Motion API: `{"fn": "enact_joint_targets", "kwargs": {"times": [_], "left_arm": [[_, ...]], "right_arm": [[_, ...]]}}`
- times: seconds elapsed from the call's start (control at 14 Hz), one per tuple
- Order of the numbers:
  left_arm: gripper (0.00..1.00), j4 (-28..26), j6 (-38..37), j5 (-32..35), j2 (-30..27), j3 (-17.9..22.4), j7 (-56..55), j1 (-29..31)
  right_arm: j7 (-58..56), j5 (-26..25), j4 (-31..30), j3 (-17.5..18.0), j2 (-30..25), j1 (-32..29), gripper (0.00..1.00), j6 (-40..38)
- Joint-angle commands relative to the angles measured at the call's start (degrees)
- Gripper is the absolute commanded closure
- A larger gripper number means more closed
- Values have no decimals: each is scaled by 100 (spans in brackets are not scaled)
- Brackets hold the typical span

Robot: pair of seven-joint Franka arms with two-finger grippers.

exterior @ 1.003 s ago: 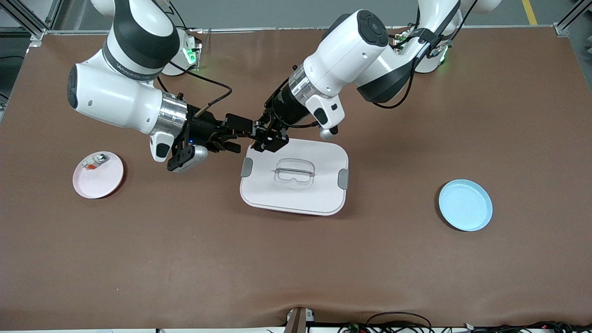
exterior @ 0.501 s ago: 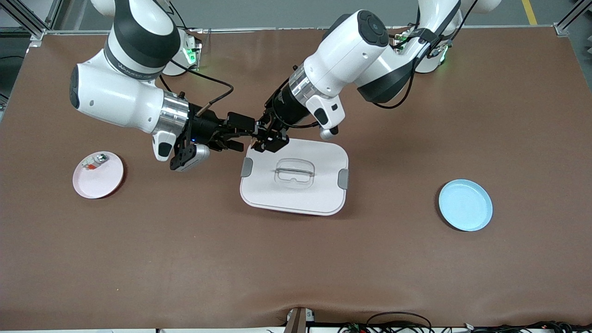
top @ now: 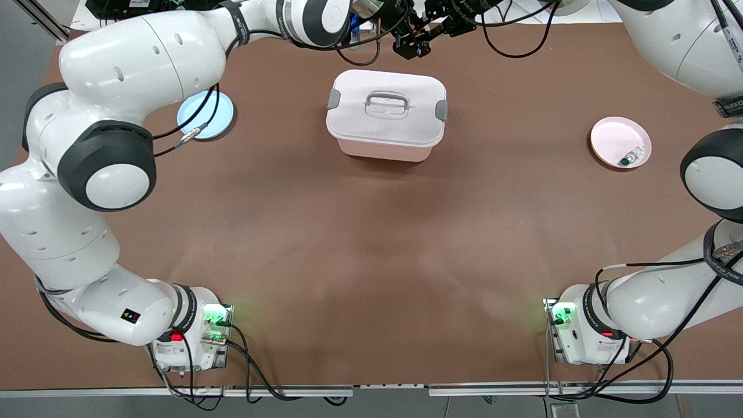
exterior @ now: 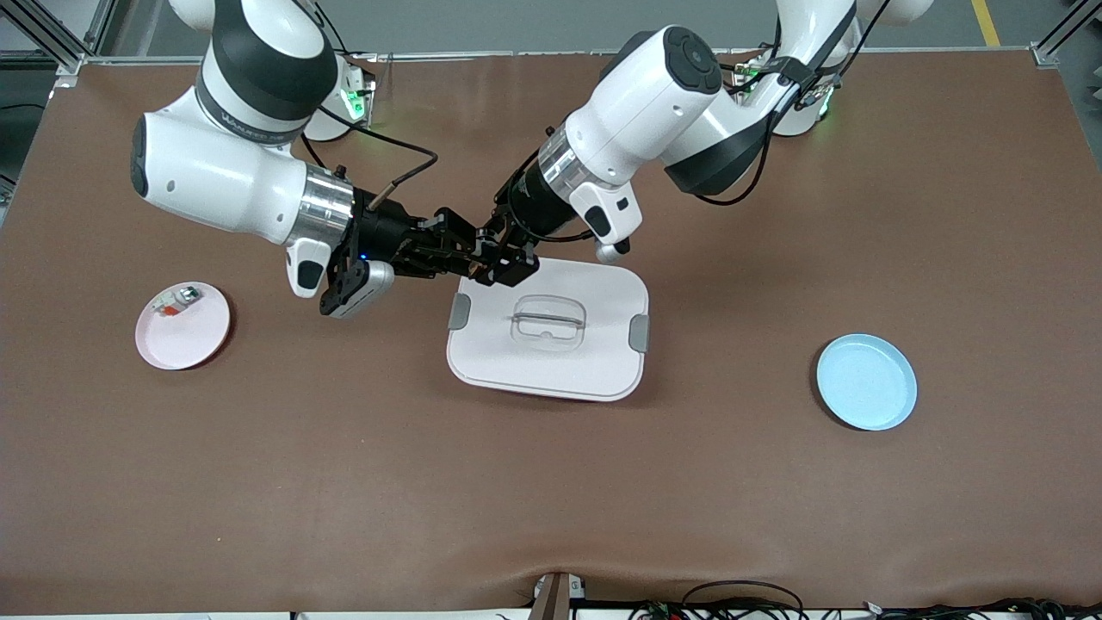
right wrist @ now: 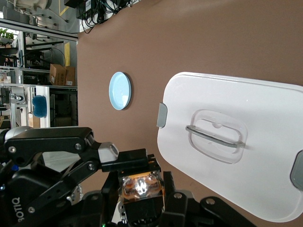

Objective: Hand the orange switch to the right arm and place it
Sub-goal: 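Grasp the switch with the right gripper beside the left gripper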

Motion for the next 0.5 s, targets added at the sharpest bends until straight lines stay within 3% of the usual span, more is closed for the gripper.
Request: {"fn": "enact_joint_targets", "kwargs": {"times": [0.0, 0.14, 0.29, 0.36, 0.43], "left_arm": [[77, 34, 49, -18, -50, -7, 23, -7], [76, 42, 49, -18, -50, 2, 23, -16], [58, 51, 49, -9, -50, 19, 32, -16], [34, 60, 49, -9, -41, 19, 32, -7], [0, 77, 49, -18, -50, 19, 32, 2]], "right_arm": [[-71, 88, -78, 5, -28, 19, 100, 45], [-80, 88, -78, 14, -19, 45, 100, 45], [-80, 88, -43, 5, -19, 72, 100, 53], [-88, 88, -34, 5, -19, 81, 100, 54], [-97, 80, -25, 5, -19, 98, 100, 54]]}}
